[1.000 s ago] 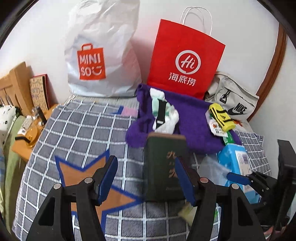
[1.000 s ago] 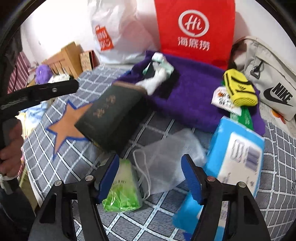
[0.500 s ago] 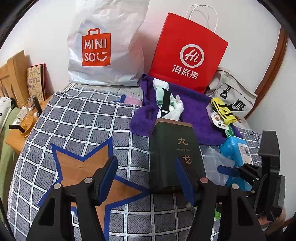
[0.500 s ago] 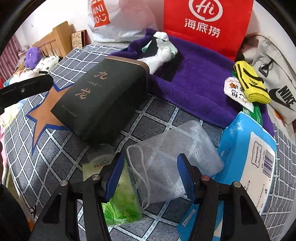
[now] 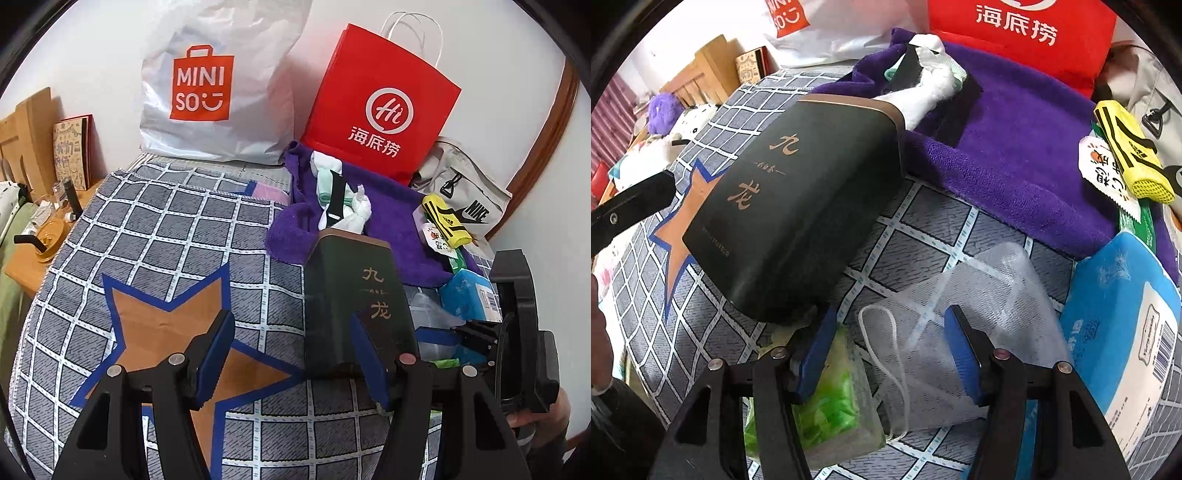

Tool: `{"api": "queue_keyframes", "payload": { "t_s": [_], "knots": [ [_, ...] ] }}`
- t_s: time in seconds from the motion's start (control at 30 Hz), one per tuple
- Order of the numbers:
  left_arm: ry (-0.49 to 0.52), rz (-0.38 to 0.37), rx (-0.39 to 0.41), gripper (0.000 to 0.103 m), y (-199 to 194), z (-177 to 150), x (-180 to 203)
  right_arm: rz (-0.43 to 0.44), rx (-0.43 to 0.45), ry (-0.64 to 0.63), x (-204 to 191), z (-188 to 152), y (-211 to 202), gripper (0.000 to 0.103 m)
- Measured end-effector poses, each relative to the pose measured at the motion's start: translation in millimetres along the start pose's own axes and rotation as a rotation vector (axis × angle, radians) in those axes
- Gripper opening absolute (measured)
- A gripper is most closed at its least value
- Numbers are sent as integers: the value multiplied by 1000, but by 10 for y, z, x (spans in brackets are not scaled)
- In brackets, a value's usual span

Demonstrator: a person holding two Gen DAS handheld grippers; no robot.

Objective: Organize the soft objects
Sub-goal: 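Grasp the clear mesh bag with the right tool, then lift the mesh bag with the right tool while the left tool grasps the green tissue packet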

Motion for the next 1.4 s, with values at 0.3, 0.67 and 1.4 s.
{"api": "queue_keyframes", "payload": {
  "t_s": [0.3, 0.67, 1.4],
  "knots": [
    [-15, 9, 12, 62, -101, -9, -25, 48, 12, 47, 85, -92, -66, 27],
    [-9, 37, 15, 62, -291, -124, 75, 58, 94, 92, 159, -316, -379, 3],
    [84, 71, -10, 62, -580, -637, 717, 114, 359, 185, 387, -1298, -1703, 3]
  ]
}}
Point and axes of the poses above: each gripper's, at about its wrist camera, not at the fingertips, and y roughly the way its jaws point, x to its right, z to its top, the point moved 4 cm from there along y, roughly the way its jaws point, and after that the axes turned 9 degrees about -z, right-handed, at the moved point
